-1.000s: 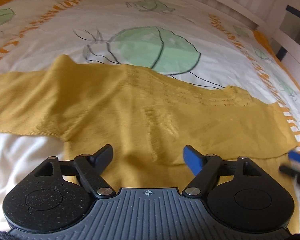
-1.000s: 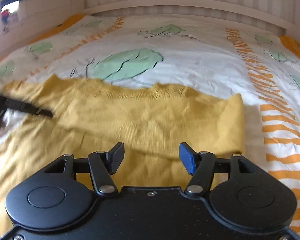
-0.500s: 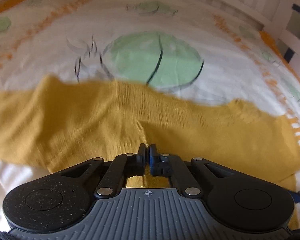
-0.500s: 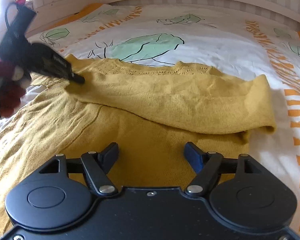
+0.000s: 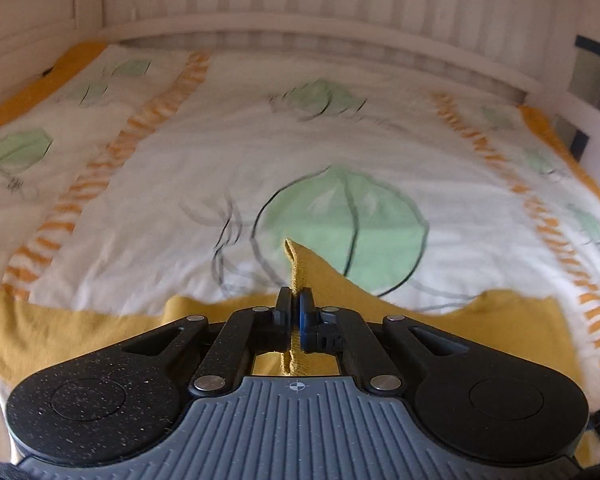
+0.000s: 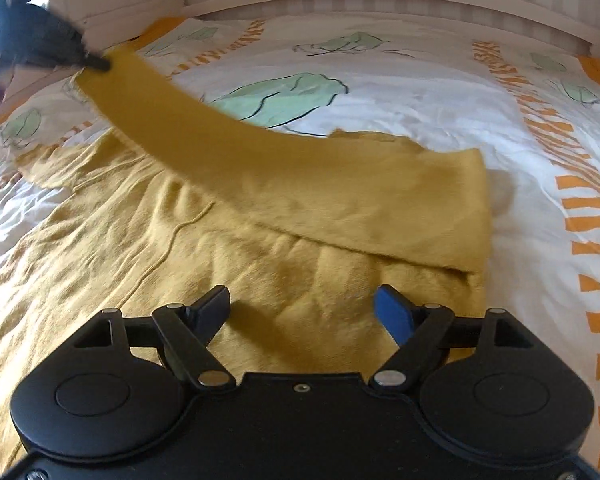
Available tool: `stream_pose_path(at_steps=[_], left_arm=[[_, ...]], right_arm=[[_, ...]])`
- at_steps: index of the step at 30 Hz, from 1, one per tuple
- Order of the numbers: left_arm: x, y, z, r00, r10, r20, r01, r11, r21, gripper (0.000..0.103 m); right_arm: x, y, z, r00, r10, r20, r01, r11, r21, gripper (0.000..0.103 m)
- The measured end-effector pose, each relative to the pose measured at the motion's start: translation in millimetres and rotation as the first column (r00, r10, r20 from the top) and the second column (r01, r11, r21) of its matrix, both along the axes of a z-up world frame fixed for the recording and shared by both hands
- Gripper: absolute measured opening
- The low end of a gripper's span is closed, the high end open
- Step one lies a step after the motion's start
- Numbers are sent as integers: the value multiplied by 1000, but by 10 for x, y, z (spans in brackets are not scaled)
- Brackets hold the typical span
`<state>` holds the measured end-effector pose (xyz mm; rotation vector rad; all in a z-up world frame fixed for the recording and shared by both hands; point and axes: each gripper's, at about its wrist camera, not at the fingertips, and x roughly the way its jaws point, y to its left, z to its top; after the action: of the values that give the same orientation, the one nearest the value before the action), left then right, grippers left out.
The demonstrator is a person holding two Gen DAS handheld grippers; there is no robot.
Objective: Fold small clothes
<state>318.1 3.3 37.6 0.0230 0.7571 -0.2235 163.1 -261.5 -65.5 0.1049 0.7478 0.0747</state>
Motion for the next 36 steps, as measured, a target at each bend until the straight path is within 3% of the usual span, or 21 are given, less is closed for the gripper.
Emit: stream_pose_path(at_steps=[10,15,18,20,22,26,30,36], left_arm=[[116,259,-641,987,75,-139,-74,997,15,5],[110,283,-825,984,132,-121,-115,983,140,5],[77,310,-842,987,131,-98,-112,978,175,6],[34,341,-816,988,134,-80,-118,976,185,11],[-14,384,-795,989,125,-80,-112,982,150,27],[-158,509,-810,991,95,-90,-87,993,84,30],[-316,615,-843,995,51,-88,-48,998,39,47],[-509,879,-868,992,71,-106,-71,997,1,66]], right_arm=[[54,-186,-14,991,-127,-33,127,992,-9,85],[67,-247,-22,989,-144,-45,144,990,4,85],[62,-236,-22,989,-140,-46,140,990,-5,86],[57,-232,-22,989,-139,-47,139,990,-7,86],[58,-237,-24,990,-136,-47,136,991,-4,89],[53,-209,-47,992,-118,-46,118,993,-4,96],[45,-159,-67,994,-101,-42,99,995,-27,102],[41,-113,-76,995,-96,-39,94,995,-42,102]])
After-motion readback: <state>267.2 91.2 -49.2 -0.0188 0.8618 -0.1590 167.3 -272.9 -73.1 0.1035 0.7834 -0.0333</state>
